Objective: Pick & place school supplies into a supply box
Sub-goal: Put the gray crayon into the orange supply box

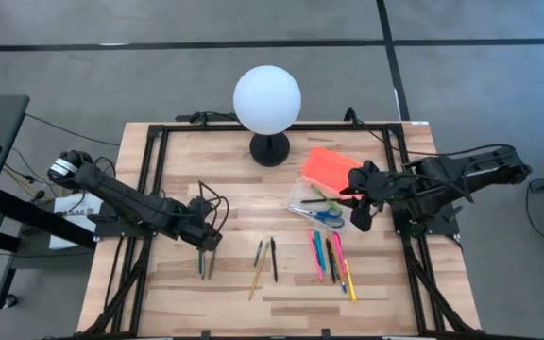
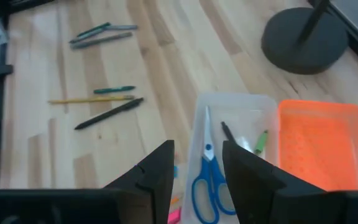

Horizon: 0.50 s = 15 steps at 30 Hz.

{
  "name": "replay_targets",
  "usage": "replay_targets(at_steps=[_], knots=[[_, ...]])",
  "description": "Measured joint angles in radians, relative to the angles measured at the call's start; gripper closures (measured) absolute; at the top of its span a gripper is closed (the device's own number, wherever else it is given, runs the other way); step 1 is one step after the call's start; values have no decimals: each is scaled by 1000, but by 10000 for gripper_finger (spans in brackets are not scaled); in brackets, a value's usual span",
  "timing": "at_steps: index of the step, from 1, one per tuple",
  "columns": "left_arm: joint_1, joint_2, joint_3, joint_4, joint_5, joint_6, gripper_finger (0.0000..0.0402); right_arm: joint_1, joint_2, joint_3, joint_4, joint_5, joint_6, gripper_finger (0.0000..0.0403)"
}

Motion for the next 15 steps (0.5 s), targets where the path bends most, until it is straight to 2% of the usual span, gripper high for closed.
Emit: replay_targets(at_steps=[10, 15], knots=[[57, 0, -172, 240, 93, -7, 270, 47, 5, 0, 12, 0, 16, 276], [63, 0, -210, 254, 98, 1, 270, 46, 3, 0, 16, 0, 34, 276]])
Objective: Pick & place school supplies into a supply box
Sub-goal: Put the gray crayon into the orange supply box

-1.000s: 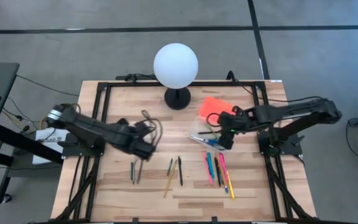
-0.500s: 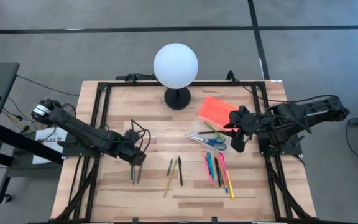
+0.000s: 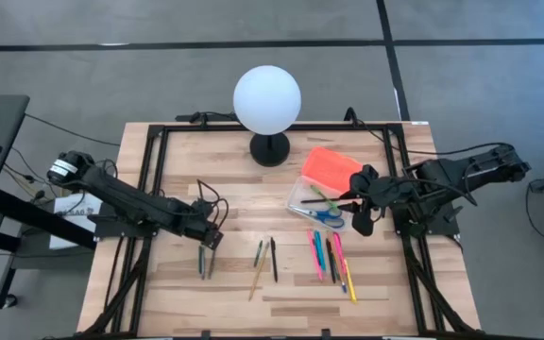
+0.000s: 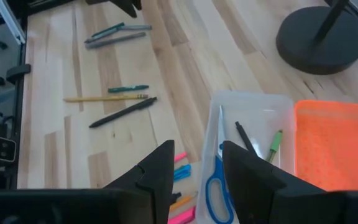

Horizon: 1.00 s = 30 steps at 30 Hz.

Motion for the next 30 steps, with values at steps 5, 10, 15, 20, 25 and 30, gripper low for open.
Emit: replay_targets(at_steps=[5, 10, 15, 20, 25, 30], knots=[[0, 13, -35, 81, 12, 36, 270, 0, 0, 0, 7, 0, 15, 276], [0, 58, -35, 115, 33, 91, 270, 0, 1, 0, 10, 0, 27, 276], [0, 129, -35, 159, 93, 143, 270, 0, 1, 0, 11, 0, 37, 276], [0, 162, -31, 166, 99, 150, 270, 0, 1, 0, 11, 0, 53, 276], [0, 163, -31, 162, 93, 154, 270, 0, 1, 0, 11, 0, 54, 276], [3, 164, -31, 122, 100, 143, 278, 0, 1, 0, 11, 0, 54, 276]])
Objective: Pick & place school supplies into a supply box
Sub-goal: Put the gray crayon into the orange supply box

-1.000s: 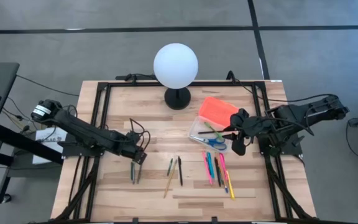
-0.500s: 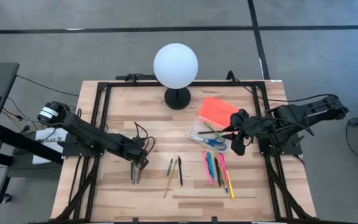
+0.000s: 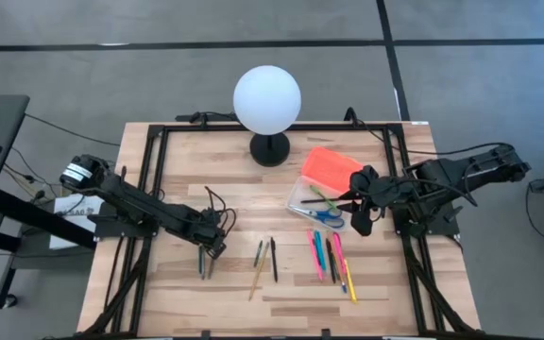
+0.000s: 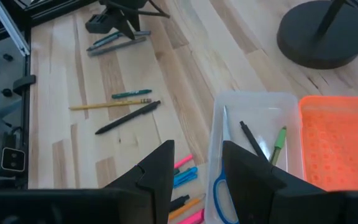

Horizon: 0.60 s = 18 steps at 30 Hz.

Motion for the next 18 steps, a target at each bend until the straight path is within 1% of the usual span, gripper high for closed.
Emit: replay_targets(at_steps=[7, 11, 18], knots=[[35, 0, -1, -21, 41, -7, 323, 0, 0, 0, 0, 0, -1, 276], [45, 1, -2, -26, 44, -7, 347, 0, 0, 0, 0, 0, -1, 276], [45, 1, -2, -29, 42, 23, 373, 0, 0, 0, 0, -3, -1, 276]])
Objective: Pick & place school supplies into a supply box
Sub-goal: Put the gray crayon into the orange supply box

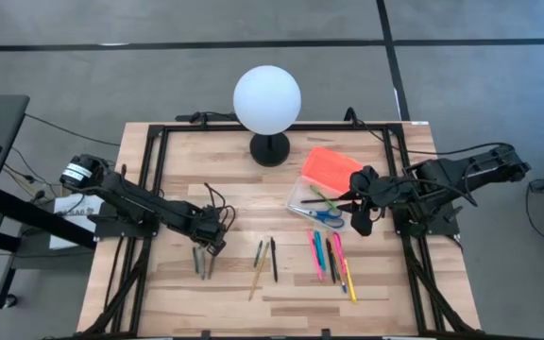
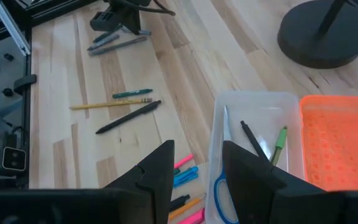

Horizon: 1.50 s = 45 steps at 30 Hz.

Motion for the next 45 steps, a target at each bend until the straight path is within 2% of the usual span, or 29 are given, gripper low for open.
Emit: replay_targets(at_steps=[10, 20, 25, 32, 39, 45], knots=[[0, 2, 21, -10, -3, 104, 379, 0, 0, 0, 0, 0, 0, 276], [64, 5, 127, -79, -54, 252, 381, 14, 0, 0, 0, 0, 26, 276], [148, 4, 224, -37, -102, 472, 381, 52, 0, 0, 0, 1, 59, 276], [308, 30, 364, 145, -108, 850, 381, 137, 0, 0, -1, 25, 163, 276], [392, 209, 559, 236, 25, 1164, 381, 256, 9, -1, -20, 138, 322, 276], [402, 403, 769, 234, 74, 1294, 381, 355, 46, 0, -46, 213, 479, 276]])
